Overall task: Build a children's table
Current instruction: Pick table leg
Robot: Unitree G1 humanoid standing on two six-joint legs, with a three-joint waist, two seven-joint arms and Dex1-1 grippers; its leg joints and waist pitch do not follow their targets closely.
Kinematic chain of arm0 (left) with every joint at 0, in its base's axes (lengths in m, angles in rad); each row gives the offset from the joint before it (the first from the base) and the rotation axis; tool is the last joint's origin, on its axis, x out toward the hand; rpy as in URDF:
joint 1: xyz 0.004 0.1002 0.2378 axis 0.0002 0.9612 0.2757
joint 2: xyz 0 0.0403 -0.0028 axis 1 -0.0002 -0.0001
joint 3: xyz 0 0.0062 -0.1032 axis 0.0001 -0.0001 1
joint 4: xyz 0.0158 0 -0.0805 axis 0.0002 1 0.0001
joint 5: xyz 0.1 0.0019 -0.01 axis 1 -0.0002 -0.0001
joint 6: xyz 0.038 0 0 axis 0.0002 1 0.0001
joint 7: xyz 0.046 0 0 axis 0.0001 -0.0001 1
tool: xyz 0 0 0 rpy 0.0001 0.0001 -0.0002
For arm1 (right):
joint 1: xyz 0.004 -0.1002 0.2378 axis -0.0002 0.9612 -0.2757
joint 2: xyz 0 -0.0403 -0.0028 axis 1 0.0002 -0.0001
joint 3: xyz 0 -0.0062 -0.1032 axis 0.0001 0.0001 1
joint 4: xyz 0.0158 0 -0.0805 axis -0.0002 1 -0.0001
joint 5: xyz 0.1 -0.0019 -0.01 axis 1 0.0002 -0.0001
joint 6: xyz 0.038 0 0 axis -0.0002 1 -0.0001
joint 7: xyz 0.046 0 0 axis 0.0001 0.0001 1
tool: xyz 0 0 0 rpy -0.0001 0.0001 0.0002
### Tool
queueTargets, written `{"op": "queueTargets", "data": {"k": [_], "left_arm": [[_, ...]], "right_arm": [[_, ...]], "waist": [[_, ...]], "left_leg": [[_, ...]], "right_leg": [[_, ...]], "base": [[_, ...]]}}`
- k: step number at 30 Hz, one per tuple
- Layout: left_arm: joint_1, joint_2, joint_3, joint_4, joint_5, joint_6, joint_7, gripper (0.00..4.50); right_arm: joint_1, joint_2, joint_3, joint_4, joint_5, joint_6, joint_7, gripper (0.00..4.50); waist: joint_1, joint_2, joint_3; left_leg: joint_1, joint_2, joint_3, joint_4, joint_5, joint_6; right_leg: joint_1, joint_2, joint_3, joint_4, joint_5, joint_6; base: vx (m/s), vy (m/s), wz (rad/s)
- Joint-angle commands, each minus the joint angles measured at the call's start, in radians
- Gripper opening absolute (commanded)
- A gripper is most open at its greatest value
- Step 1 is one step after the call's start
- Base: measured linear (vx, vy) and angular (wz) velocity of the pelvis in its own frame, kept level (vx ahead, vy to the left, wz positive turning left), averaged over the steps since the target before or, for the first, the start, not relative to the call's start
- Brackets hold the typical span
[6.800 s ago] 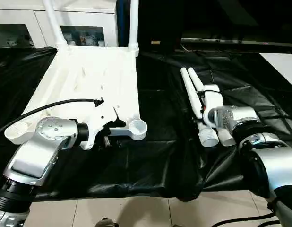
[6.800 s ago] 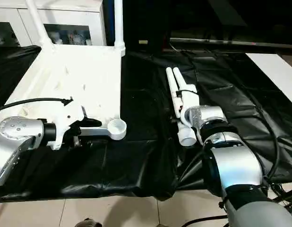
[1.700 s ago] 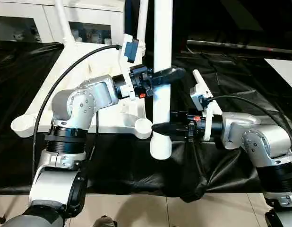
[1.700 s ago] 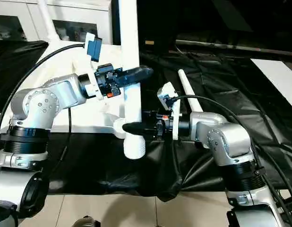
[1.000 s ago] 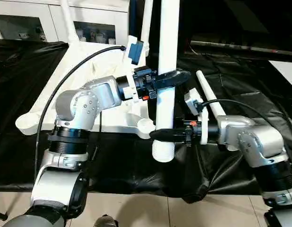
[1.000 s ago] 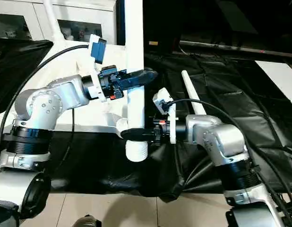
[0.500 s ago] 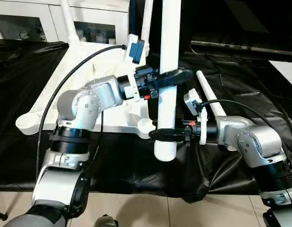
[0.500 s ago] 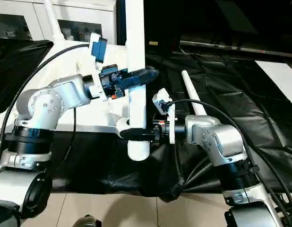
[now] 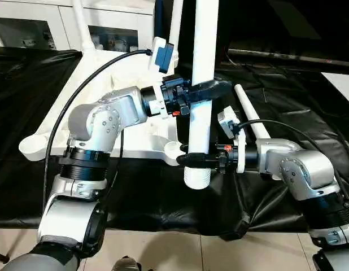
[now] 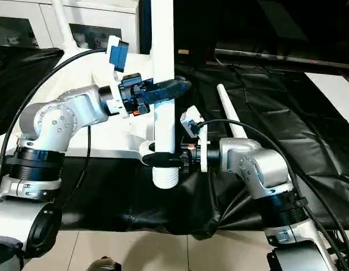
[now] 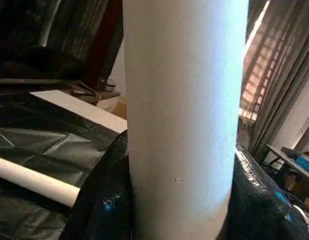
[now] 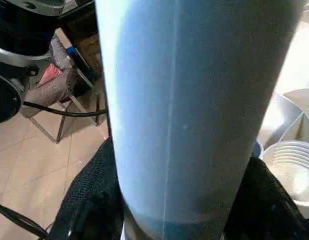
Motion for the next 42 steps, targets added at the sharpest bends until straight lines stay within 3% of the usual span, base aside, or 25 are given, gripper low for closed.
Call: {"op": "queueTargets", "data": {"k": [1, 5, 7, 9, 10, 16, 18, 20, 21, 22, 23, 25, 26, 27, 28, 29, 31, 32, 34, 35, 36, 37, 38, 39, 42], "left_arm": [[-0.034, -0.018, 0.006, 0.021, 0.004, 0.009, 0.038, 2.50], [-0.035, -0.037, 0.050, 0.033, -0.037, 0.011, 0.047, 2.77], [-0.021, -0.110, 0.164, 0.065, -0.075, -0.132, 0.123, 2.86], [-0.014, -0.137, 0.203, 0.070, -0.097, -0.175, 0.148, 3.07], [-0.002, -0.186, 0.293, 0.079, -0.178, -0.216, 0.195, 3.13], [0.041, -0.245, 0.369, 0.028, -0.264, -0.239, 0.227, 3.16], [0.060, -0.240, 0.347, 0.002, -0.206, -0.267, 0.253, 3.16], [0.093, -0.183, 0.267, -0.024, -0.027, -0.319, 0.342, 3.16], [0.093, -0.183, 0.267, -0.024, -0.027, -0.319, 0.342, 3.16], [0.128, -0.135, 0.211, -0.044, 0.112, -0.404, 0.386, 3.16], [0.167, -0.088, 0.184, -0.073, 0.186, -0.400, 0.438, 3.16], [0.194, -0.058, 0.172, -0.093, 0.224, -0.389, 0.472, 3.16], [0.309, 0.031, 0.117, -0.179, 0.391, -0.430, 0.540, 3.16], [0.361, 0.065, 0.095, -0.214, 0.461, -0.458, 0.560, 3.16], [0.445, 0.093, 0.083, -0.264, 0.536, -0.483, 0.589, 3.16], [0.445, 0.093, 0.083, -0.264, 0.536, -0.483, 0.589, 3.16], [0.529, 0.061, 0.116, -0.303, 0.549, -0.459, 0.664, 3.16], [0.601, 0.020, 0.135, -0.327, 0.560, -0.452, 0.729, 3.16], [0.634, -0.002, 0.134, -0.330, 0.589, -0.472, 0.784, 3.16], [0.664, -0.018, 0.123, -0.323, 0.621, -0.501, 0.828, 3.16], [0.682, -0.012, 0.100, -0.321, 0.652, -0.520, 0.850, 3.16], [0.701, -0.005, 0.073, -0.320, 0.687, -0.541, 0.873, 3.16], [0.720, 0.000, 0.038, -0.325, 0.706, -0.576, 0.858, 3.16], [0.726, 0.001, 0.026, -0.327, 0.712, -0.588, 0.851, 3.16], [0.731, -0.004, -0.014, -0.364, 0.743, -0.580, 0.824, 3.16]], "right_arm": [[-0.001, 0.000, 0.002, 0.009, -0.010, -0.008, -0.016, 1.93], [0.001, 0.012, -0.007, 0.019, -0.016, -0.021, -0.036, 1.93], [0.008, 0.055, -0.059, 0.039, -0.007, -0.046, -0.098, 1.93], [0.010, 0.071, -0.085, 0.040, 0.008, -0.045, -0.119, 1.93], [0.018, 0.100, -0.128, 0.035, 0.035, -0.045, -0.156, 1.93], [0.037, 0.158, -0.216, 0.016, 0.065, -0.082, -0.256, 1.93], [0.035, 0.173, -0.238, 0.026, 0.025, -0.121, -0.330, 1.93], [0.035, 0.160, -0.203, 0.039, -0.081, -0.176, -0.408, 1.93], [0.035, 0.160, -0.203, 0.039, -0.081, -0.176, -0.408, 1.93], [0.037, 0.152, -0.178, 0.050, -0.150, -0.203, -0.471, 1.93], [0.044, 0.143, -0.149, 0.059, -0.223, -0.240, -0.534, 1.93], [0.050, 0.139, -0.130, 0.064, -0.271, -0.264, -0.578, 1.93], [0.082, 0.171, -0.151, 0.045, -0.301, -0.291, -0.676, 1.93], [0.096, 0.188, -0.164, 0.033, -0.302, -0.299, -0.709, 1.93], [0.126, 0.203, -0.165, 0.006, -0.337, -0.335, -0.765, 1.93], [0.126, 0.203, -0.165, 0.006, -0.337, -0.335, -0.765, 1.93], [0.164, 0.206, -0.150, -0.014, -0.371, -0.344, -0.794, 1.93], [0.217, 0.204, -0.134, -0.039, -0.398, -0.377, -0.804, 1.93], [0.253, 0.201, -0.123, -0.060, -0.408, -0.403, -0.801, 1.93], [0.288, 0.203, -0.120, -0.084, -0.409, -0.420, -0.799, 1.93], [0.304, 0.211, -0.126, -0.096, -0.401, -0.426, -0.799, 1.93], [0.319, 0.222, -0.134, -0.108, -0.391, -0.431, -0.799, 1.93], [0.327, 0.239, -0.150, -0.109, -0.365, -0.436, -0.801, 1.93], [0.330, 0.245, -0.156, -0.109, -0.356, -0.437, -0.802, 1.93], [0.310, 0.270, -0.169, -0.067, -0.337, -0.453, -0.811, 1.93]], "waist": [[-0.001, 0.013, -0.084], [-0.001, 0.013, -0.084], [0.000, 0.011, -0.085], [0.001, 0.010, -0.086], [0.001, 0.015, -0.087], [-0.001, 0.009, -0.085], [-0.001, 0.007, -0.085], [-0.002, 0.006, -0.082], [-0.004, 0.007, -0.081], [0.000, 0.006, -0.081], [-0.004, 0.007, -0.079], [-0.010, 0.010, -0.080], [-0.013, 0.003, -0.080], [-0.013, 0.007, -0.083], [-0.027, 0.015, -0.082], [-0.031, 0.014, -0.084], [-0.032, 0.038, -0.085], [-0.035, 0.055, -0.081], [-0.038, 0.037, -0.074], [-0.037, 0.039, -0.073], [-0.039, 0.025, -0.071], [-0.038, 0.030, -0.072], [-0.039, 0.011, -0.071], [-0.038, 0.022, -0.069], [-0.043, 0.016, -0.065]], "left_leg": [[0.018, 0.023, -0.005, -0.059, -0.124, -0.019], [0.016, 0.021, -0.005, -0.058, -0.123, -0.020], [0.016, 0.021, -0.006, -0.057, -0.122, -0.020], [0.015, 0.022, -0.007, -0.057, -0.124, -0.016], [0.013, 0.021, -0.006, -0.056, -0.123, -0.016], [0.017, 0.024, -0.006, -0.059, -0.139, -0.010], [0.019, 0.026, -0.007, -0.062, -0.131, -0.015], [0.021, 0.030, -0.011, -0.069, -0.142, -0.035], [0.021, 0.028, -0.009, -0.068, -0.143, -0.040], [0.021, 0.026, -0.010, -0.070, -0.140, -0.043], [0.019, 0.031, -0.015, -0.075, -0.140, -0.063], [0.022, 0.027, -0.012, -0.074, -0.148, -0.076], [0.022, 0.022, -0.007, -0.070, -0.150, -0.070], [0.016, 0.035, -0.017, -0.079, -0.139, -0.067], [0.022, 0.030, -0.011, -0.077, -0.145, -0.065], [0.024, 0.030, -0.010, -0.074, -0.138, -0.066], [0.028, 0.026, -0.007, -0.070, -0.133, -0.065], [0.025, 0.030, -0.010, -0.073, -0.182, -0.072], [0.026, 0.026, -0.008, -0.076, -0.258, -0.063], [0.025, 0.026, -0.010, -0.078, -0.282, -0.051], [0.022, 0.025, -0.008, -0.079, -0.287, -0.044], [0.020, 0.024, -0.011, -0.081, -0.286, -0.041], [0.017, 0.024, -0.011, -0.081, -0.288, -0.031], [0.019, 0.024, -0.012, -0.082, -0.296, -0.025], [0.021, 0.026, -0.016, -0.084, -0.325, -0.029]], "right_leg": [[0.067, -0.077, 0.048, -0.069, -0.040, -0.209], [0.067, -0.078, 0.048, -0.070, -0.043, -0.211], [0.069, -0.079, 0.047, -0.071, -0.037, -0.219], [0.070, -0.081, 0.047, -0.072, -0.030, -0.223], [0.070, -0.080, 0.048, -0.068, -0.010, -0.231], [0.067, -0.080, 0.047, -0.074, -0.042, -0.219], [0.065, -0.078, 0.047, -0.072, -0.051, -0.207], [0.062, -0.079, 0.047, -0.078, -0.101, -0.147], [0.062, -0.078, 0.048, -0.078, -0.111, -0.134], [0.063, -0.080, 0.049, -0.083, -0.127, -0.118], [0.060, -0.078, 0.048, -0.077, -0.138, -0.084], [0.058, -0.078, 0.048, -0.077, -0.148, -0.075], [0.059, -0.077, 0.050, -0.082, -0.155, -0.078], [0.062, -0.084, 0.049, -0.072, -0.132, -0.066], [0.054, -0.075, 0.049, -0.075, -0.115, -0.063], [0.052, -0.073, 0.050, -0.071, -0.091, -0.070], [0.048, -0.066, 0.051, -0.071, -0.038, -0.101], [0.048, -0.065, 0.049, -0.073, -0.034, -0.128], [0.050, -0.065, 0.050, -0.088, -0.118, -0.120], [0.049, -0.067, 0.051, -0.096, -0.179, -0.104], [0.050, -0.067, 0.051, -0.100, -0.210, -0.094], [0.052, -0.068, 0.051, -0.099, -0.230, -0.085], [0.049, -0.069, 0.051, -0.105, -0.273, -0.064], [0.043, -0.073, 0.052, -0.109, -0.320, -0.053], [0.033, -0.073, 0.050, -0.113, -0.387, -0.041]], "base": [[0.000, 0.000, 0.00], [0.000, 0.000, 0.00], [0.000, 0.000, 0.00], [0.000, 0.000, 0.00], [0.000, 0.000, 0.00], [0.000, 0.000, 0.00], [0.000, 0.000, 0.00], [0.000, 0.000, 0.00], [0.000, 0.000, 0.00], [0.000, 0.000, 0.00], [0.000, 0.000, 0.00], [0.000, 0.000, 0.00], [0.000, 0.000, 0.00], [0.000, 0.000, 0.00], [0.000, 0.000, 0.00], [0.000, 0.000, 0.00], [0.000, 0.000, 0.00], [0.000, 0.000, 0.00], [0.000, 0.000, 0.00], [0.000, 0.000, 0.00], [0.000, 0.000, 0.00], [0.000, 0.000, 0.00], [0.000, 0.000, 0.00], [0.000, 0.000, 0.00], [0.000, 0.000, 0.00]]}}
